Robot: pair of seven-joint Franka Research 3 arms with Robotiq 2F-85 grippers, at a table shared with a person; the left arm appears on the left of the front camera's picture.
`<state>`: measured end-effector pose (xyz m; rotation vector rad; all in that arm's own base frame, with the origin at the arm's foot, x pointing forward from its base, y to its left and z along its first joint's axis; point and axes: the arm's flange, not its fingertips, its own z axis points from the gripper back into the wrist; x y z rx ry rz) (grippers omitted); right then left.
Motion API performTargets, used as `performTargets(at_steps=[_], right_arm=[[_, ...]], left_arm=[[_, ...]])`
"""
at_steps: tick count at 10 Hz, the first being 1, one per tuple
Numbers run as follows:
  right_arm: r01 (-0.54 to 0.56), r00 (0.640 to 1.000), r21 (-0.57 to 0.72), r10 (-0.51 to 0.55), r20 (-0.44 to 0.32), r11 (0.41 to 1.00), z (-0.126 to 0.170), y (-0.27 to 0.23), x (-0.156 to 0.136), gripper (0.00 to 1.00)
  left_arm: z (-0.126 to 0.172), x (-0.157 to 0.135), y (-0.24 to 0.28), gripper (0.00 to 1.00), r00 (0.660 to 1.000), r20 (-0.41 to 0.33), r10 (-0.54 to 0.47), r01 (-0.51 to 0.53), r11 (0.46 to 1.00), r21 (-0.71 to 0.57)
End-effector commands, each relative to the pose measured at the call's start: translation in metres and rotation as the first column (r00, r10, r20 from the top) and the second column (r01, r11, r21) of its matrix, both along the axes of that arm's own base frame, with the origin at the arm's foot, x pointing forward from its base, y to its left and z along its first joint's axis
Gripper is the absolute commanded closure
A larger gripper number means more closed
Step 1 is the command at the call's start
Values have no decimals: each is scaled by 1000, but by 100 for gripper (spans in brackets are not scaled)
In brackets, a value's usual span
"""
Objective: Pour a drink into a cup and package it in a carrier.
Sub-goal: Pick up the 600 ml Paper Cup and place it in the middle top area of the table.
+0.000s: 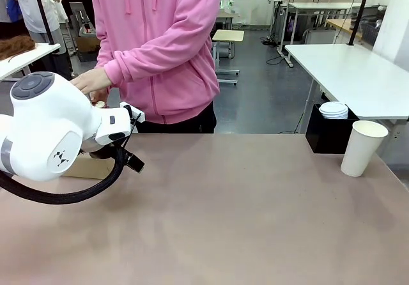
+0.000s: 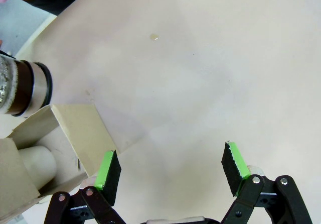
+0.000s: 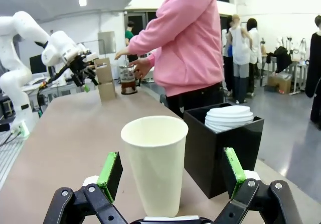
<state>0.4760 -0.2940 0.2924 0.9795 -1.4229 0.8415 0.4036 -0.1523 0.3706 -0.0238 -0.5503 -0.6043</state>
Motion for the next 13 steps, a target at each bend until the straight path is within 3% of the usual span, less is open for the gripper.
performTargets(at_steps=[1,7,13], right_arm=[[-30,999,-16,31,22,999,-12,10,-5,0],[-44,996,-49,40,-83,998,-42,57,4,0],[-34,993,-27,31,-115,999,-59,79,14,0]], left_arm=[[0,0,0,0,1000,0,0,0,1000,-1],[0,0,0,0,1000,0,0,0,1000,-1],[0,0,0,0,1000,0,0,0,1000,-1]])
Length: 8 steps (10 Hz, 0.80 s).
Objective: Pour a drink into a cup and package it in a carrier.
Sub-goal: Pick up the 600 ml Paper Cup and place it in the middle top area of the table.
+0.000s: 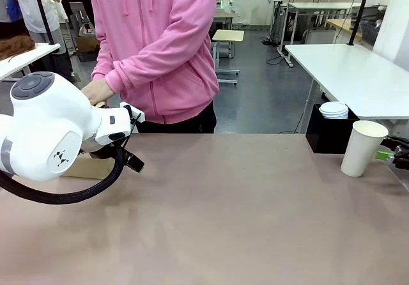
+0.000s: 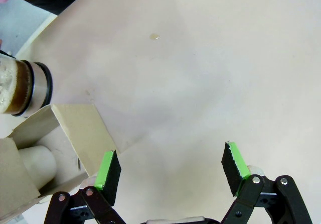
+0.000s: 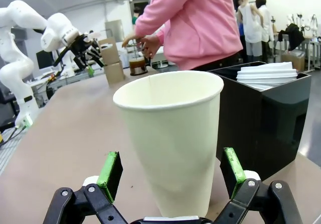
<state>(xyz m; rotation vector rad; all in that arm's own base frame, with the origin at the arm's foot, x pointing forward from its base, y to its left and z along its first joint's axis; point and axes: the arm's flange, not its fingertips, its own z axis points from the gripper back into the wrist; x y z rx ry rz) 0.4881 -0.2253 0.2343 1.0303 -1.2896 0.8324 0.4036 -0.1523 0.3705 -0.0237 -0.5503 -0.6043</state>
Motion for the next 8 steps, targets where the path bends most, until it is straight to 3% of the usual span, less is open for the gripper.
performTargets(at_steps=[1,8], right_arm=[[24,1000,-2,-24,-9,1000,-5,16,6,0],[34,999,7,-34,-15,999,-10,48,19,0]], left_arm=[[0,0,0,0,1000,0,0,0,1000,-1],[0,0,0,0,1000,0,0,0,1000,-1]])
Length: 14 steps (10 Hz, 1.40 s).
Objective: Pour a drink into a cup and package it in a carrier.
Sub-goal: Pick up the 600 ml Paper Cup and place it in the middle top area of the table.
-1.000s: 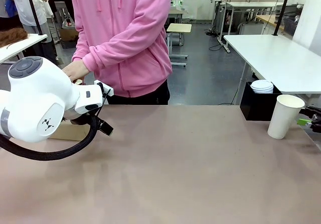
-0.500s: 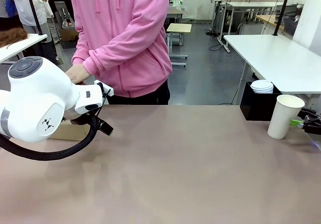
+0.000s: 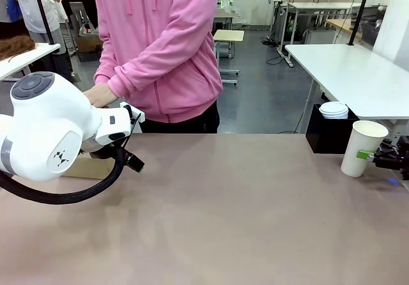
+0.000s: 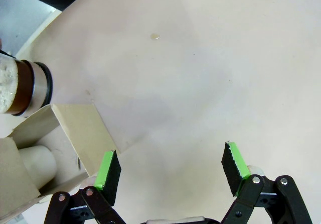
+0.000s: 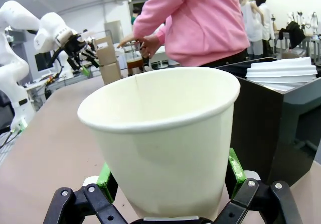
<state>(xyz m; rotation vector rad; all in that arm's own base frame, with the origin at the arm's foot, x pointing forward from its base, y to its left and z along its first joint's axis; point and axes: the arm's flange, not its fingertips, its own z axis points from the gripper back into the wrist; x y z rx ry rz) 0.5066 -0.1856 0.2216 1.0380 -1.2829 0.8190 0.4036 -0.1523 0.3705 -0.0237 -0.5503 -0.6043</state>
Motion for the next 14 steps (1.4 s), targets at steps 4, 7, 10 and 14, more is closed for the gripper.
performTargets(at_steps=[4,7,10,14], right_arm=[[33,999,1,-33,-19,999,2,6,3,20],[-1,1000,-8,1,-5,1000,-2,3,1,20],[122,990,-38,-125,-73,992,58,13,-25,20],[175,982,-74,-179,-58,982,142,101,-23,20]], left_arm=[[0,0,0,0,1000,0,0,0,1000,-1],[0,0,0,0,1000,0,0,0,1000,-1],[0,0,0,0,1000,0,0,0,1000,-1],[0,0,0,0,1000,0,0,0,1000,-1]])
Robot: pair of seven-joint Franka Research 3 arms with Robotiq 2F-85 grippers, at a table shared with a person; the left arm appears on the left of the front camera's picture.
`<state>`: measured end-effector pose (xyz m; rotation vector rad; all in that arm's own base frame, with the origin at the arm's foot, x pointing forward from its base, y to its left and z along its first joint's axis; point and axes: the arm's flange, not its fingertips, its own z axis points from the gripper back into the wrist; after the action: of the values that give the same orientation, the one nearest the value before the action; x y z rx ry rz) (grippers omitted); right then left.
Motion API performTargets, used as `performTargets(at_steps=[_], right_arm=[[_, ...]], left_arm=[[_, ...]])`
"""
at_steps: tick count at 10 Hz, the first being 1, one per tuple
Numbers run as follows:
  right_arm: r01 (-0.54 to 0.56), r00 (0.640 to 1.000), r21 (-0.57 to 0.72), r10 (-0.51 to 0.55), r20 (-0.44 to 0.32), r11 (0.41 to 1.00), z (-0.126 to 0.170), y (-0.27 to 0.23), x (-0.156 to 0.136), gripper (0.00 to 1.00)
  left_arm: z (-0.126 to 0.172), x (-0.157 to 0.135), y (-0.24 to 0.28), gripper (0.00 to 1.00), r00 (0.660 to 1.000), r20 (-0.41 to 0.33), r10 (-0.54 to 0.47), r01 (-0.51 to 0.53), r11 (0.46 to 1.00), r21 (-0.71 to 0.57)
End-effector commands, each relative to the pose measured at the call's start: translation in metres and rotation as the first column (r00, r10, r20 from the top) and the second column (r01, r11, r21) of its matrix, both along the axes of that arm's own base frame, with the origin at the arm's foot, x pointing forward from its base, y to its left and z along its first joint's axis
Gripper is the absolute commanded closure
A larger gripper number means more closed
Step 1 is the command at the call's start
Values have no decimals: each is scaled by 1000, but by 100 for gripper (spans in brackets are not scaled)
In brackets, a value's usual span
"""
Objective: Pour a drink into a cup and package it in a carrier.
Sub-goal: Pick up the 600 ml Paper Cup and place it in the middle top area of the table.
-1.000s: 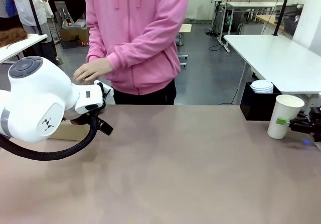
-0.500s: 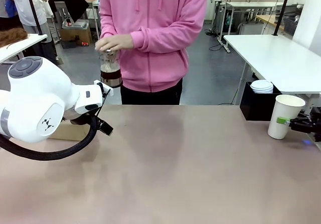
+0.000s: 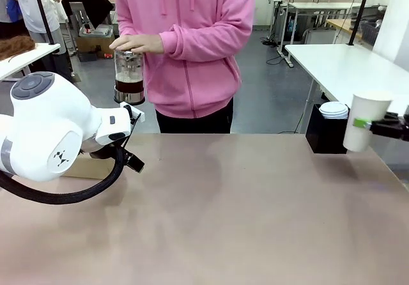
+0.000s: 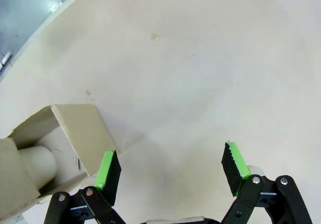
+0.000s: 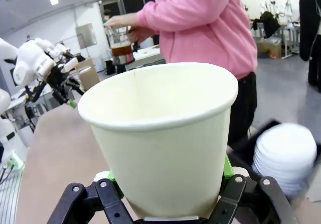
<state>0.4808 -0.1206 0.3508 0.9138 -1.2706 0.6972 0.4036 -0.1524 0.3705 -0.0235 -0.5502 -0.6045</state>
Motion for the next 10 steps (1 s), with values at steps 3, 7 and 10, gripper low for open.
performTargets(at_steps=[3,7,10], right_arm=[[-4,1000,-33,5,23,999,21,139,38,20],[106,985,81,-116,129,991,-27,231,83,20],[147,975,56,-154,162,988,-70,263,107,20]], left_arm=[[0,0,0,0,1000,0,0,0,1000,-2],[0,0,0,0,1000,0,0,0,1000,-2],[0,0,0,0,1000,0,0,0,1000,-2]])
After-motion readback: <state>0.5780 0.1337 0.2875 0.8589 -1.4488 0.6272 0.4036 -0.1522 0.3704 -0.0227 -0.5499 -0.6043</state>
